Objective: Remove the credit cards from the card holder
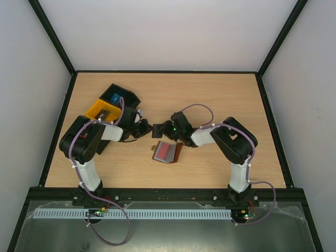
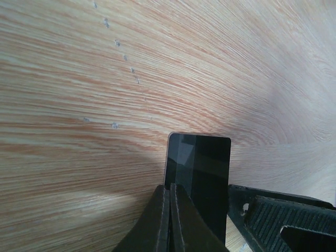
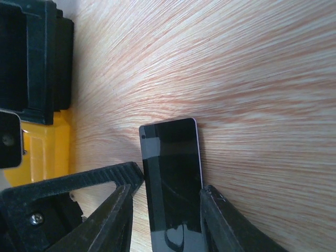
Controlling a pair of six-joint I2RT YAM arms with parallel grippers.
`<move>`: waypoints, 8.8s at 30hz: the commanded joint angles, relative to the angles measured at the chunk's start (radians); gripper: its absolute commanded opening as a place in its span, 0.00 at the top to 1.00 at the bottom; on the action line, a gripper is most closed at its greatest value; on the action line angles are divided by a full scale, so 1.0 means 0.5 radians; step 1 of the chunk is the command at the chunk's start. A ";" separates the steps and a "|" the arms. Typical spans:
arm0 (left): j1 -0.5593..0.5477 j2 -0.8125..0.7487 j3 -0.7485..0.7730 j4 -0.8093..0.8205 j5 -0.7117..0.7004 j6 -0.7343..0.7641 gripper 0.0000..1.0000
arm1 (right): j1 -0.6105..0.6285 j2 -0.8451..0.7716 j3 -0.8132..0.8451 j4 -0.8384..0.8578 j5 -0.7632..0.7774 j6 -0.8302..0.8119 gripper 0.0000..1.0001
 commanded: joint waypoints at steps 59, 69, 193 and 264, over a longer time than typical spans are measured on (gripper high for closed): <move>0.260 -1.225 0.468 -1.297 0.100 0.186 0.37 | 0.013 -0.935 -0.252 0.229 0.680 -2.069 0.98; 0.347 -1.492 0.399 -1.100 0.758 -0.114 0.36 | 0.133 -0.969 -0.733 1.436 0.831 -3.566 0.98; 1.451 -0.464 0.515 -1.170 -0.146 0.203 0.96 | 0.586 -2.042 -0.553 -0.616 1.455 -1.391 0.03; 1.130 -0.582 0.912 -1.531 0.009 0.537 0.34 | 0.586 -1.685 -0.389 -1.047 1.276 -0.909 0.02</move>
